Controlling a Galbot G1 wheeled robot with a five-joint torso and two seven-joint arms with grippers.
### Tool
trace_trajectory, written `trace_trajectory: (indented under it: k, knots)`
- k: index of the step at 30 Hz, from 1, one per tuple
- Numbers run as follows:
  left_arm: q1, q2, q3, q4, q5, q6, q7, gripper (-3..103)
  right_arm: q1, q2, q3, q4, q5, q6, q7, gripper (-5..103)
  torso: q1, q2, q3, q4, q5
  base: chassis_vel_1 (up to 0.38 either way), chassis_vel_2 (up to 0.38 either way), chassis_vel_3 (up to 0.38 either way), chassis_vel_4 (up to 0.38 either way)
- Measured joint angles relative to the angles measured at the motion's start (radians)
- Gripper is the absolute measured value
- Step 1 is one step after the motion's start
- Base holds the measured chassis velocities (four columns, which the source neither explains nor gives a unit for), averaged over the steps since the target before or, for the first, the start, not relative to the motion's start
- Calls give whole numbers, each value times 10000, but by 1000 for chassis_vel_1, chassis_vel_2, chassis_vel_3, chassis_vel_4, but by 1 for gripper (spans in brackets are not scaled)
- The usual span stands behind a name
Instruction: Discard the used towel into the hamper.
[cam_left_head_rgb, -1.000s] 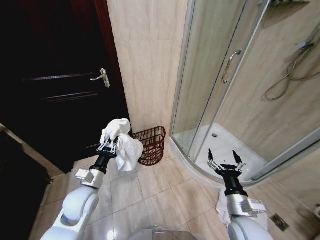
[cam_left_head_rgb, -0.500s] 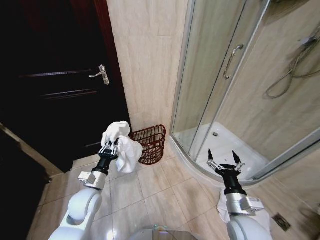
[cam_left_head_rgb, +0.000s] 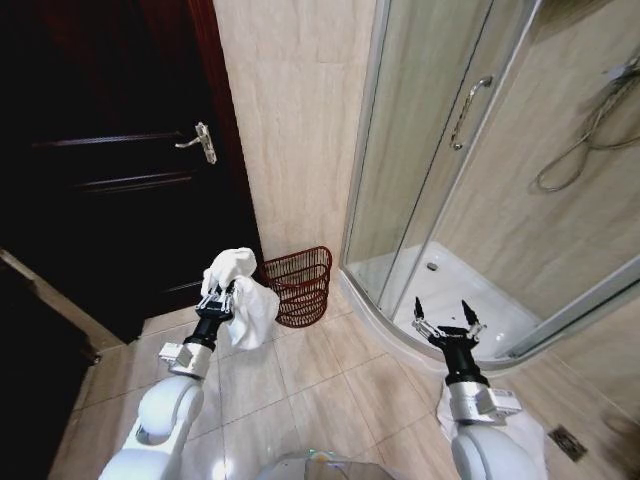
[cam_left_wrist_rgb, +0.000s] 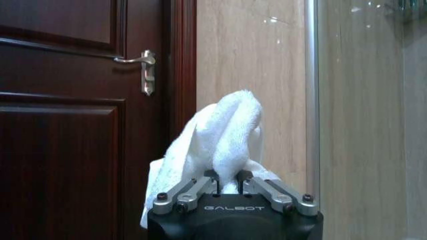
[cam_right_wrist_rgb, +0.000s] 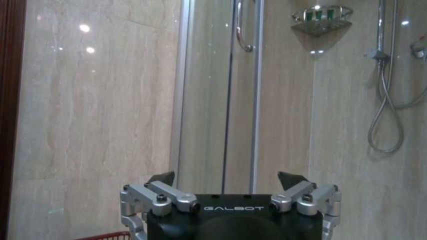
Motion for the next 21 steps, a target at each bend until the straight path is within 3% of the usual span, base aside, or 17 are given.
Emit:
trace_trajectory:
  k: [21]
  knots:
    - [53,64,63,22,-22,-52,114,15,46,-171,85,-52,185,-165,-18,100,-371,-889,-516,0,0,0,0,0,0]
